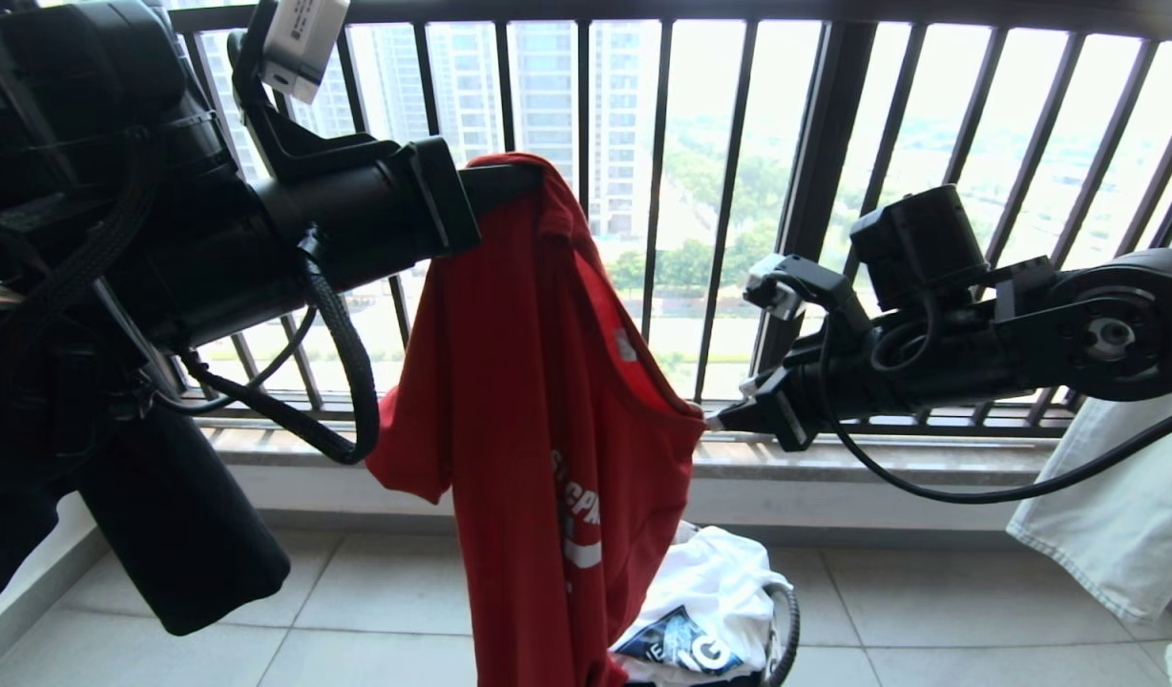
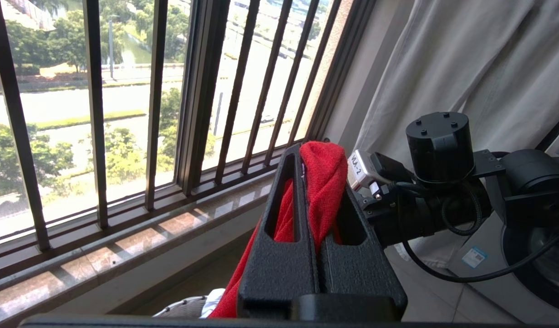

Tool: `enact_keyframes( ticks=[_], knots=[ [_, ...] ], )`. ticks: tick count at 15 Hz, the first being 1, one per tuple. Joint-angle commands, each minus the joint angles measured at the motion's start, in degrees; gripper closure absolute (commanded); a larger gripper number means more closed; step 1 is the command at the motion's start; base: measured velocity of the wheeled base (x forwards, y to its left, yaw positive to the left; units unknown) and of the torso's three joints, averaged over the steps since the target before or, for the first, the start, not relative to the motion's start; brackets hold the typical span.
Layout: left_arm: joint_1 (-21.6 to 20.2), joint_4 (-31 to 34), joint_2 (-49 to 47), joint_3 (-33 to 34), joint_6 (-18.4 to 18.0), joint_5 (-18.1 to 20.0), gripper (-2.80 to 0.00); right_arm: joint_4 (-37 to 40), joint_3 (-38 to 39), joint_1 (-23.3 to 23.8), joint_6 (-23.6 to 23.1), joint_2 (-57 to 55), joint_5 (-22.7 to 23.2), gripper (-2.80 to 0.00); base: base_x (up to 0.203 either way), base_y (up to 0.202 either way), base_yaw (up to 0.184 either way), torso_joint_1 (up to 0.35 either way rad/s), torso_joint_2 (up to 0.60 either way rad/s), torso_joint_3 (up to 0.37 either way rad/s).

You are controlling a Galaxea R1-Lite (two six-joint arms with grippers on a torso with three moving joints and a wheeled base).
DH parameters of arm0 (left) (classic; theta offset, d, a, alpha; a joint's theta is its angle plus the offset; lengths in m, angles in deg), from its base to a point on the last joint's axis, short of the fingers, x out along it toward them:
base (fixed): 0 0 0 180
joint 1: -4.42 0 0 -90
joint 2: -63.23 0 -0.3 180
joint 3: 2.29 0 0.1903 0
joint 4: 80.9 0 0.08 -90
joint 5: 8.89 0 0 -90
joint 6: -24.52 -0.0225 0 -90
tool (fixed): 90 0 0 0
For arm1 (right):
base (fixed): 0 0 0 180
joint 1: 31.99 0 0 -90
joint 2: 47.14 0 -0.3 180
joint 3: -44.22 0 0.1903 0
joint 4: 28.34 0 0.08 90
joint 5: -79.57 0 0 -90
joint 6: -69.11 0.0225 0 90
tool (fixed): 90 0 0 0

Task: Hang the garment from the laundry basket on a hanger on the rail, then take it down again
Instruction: Hang the clothes on the clothes rack

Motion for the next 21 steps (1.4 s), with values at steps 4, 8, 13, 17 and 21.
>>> enact_keyframes(
  ticks=[4,8,13,17,21],
  knots=[
    [0.03,-0.21,0.28,0.05,0.12,0.13,0.0,-12.93,4.05,-2.92,2.57,-2.03,-9.04,-2.8,0.0,0.0,0.0,0.0,0.0,0.0],
    [-0.05,-0.21,0.41,0.05,0.21,0.09,0.0,-14.61,4.56,-3.83,3.04,-2.47,-10.31,-2.8,0.0,0.0,0.0,0.0,0.0,0.0],
    [-0.06,-0.21,0.45,0.05,0.21,0.04,0.0,-14.71,4.91,-3.83,3.13,-2.82,-11.08,-2.8,0.0,0.0,0.0,0.0,0.0,0.0],
    [-0.32,-0.21,0.8,0.14,0.3,0.04,0.0,-16.26,4.14,-3.83,4.16,-3.83,-13.63,-2.8,0.0,0.0,0.0,0.0,0.0,0.0],
    [-0.32,-0.21,0.98,0.23,0.3,0.04,0.0,-20.6,3.81,-3.83,4.45,-5.42,-17.45,-2.8,0.0,0.0,0.0,0.0,0.0,0.0]
  ],
)
